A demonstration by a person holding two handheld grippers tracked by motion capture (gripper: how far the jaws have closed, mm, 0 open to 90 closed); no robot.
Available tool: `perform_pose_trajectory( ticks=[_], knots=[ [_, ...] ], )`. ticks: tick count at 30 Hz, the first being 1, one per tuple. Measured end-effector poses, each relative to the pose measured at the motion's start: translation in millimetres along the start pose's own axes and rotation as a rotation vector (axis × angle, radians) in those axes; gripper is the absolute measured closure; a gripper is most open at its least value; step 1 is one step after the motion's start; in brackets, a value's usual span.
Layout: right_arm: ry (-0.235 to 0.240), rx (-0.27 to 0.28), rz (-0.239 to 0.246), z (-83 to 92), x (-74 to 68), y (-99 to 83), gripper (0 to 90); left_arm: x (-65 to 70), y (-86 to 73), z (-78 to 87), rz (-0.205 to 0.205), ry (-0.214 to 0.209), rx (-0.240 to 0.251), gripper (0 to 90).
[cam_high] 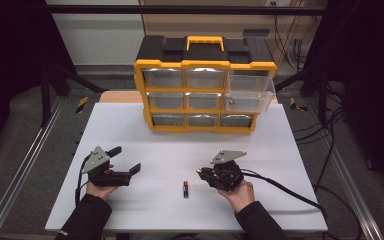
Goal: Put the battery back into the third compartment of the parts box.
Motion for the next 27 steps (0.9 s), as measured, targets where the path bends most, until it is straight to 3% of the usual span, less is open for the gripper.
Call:
perform_pose_trajectory(
  ticks=[18,27],
  knots=[
    [-0.075,0.135,-0.016,54.3,24.8,22.4,77.1,-0.1,-0.4,-0.7,-0.007,0.004,-0.007,0.9],
    [-0.113,0.221,-0.007,85.3,33.4,46.0,77.1,-0.2,-0.4,-0.5,-0.004,0.004,-0.004,0.9]
  ],
)
Point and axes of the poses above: each handheld gripper's, and its own axes: z roughly backward along the jaws, y roughly out of its top, x roughly to its right, the point moved 1 cm from there along -z, roughly forward along the jaws, and after that the axes turned 12 degrees about z, right-handed, at the moved point
